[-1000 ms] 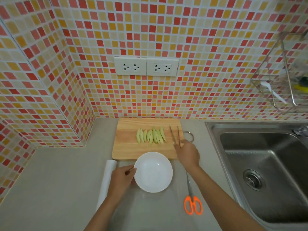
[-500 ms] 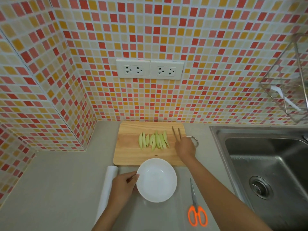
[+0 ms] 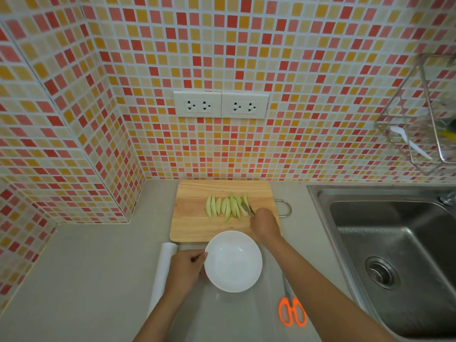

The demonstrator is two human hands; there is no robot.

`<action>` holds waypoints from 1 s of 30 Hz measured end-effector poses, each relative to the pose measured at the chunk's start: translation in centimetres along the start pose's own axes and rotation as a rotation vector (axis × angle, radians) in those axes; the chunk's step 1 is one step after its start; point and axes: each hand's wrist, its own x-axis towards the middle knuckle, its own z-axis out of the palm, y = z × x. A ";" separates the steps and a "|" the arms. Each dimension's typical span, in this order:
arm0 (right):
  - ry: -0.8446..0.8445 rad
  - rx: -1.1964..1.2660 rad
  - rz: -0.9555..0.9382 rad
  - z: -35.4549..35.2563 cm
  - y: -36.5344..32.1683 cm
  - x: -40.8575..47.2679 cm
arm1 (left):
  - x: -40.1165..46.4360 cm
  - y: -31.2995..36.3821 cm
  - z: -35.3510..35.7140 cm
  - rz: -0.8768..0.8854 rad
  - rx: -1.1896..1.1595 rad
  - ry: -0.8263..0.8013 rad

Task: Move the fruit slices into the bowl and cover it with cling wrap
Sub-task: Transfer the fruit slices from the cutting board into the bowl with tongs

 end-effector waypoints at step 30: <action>-0.012 -0.001 -0.098 -4.1 0.3 -8.3 | 0.8 -1.2 0.5 0.021 0.047 -0.001</action>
